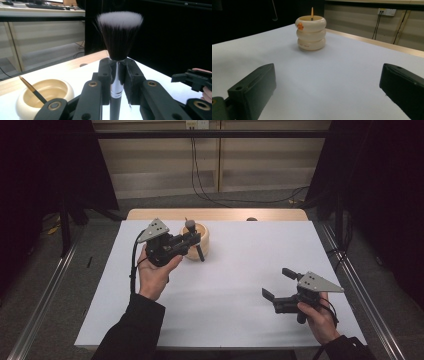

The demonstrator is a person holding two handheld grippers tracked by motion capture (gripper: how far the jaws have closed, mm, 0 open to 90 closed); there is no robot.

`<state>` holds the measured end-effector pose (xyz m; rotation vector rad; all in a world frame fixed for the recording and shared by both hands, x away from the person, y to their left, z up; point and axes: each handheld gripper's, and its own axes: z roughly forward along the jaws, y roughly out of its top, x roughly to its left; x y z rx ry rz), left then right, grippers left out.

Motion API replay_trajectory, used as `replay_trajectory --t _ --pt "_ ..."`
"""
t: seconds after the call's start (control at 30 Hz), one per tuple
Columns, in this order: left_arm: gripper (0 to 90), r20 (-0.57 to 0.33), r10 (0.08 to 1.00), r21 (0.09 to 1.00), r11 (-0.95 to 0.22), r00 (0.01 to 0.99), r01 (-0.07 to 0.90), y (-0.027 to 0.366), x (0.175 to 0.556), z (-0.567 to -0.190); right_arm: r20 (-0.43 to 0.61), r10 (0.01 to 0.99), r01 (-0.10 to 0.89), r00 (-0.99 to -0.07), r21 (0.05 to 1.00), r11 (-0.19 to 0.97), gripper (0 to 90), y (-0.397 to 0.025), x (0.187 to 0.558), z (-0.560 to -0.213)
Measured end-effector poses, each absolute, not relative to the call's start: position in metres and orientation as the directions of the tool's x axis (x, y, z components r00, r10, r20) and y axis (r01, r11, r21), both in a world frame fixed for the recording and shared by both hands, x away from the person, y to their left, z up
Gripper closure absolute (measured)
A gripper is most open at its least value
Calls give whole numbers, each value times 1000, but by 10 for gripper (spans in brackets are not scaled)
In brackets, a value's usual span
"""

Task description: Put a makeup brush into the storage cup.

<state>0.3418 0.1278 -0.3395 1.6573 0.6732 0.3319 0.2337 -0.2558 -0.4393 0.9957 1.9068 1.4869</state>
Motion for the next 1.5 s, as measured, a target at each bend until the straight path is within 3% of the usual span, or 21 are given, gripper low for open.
replay_trajectory --t 0.3,0.9,1.5 --pt "776 -158 612 969 -54 775 240 136 348 -333 57 858 216 -510 974 64 0 -261 225 -443" --pt "775 -105 665 974 -82 740 212 130 376 -324 70 841 241 -537 968 74 7 -258 226 -447" --pt "775 -108 711 969 -81 695 233 128 400 -327 58 843 220 -535 973 73 3 -257 226 -446"
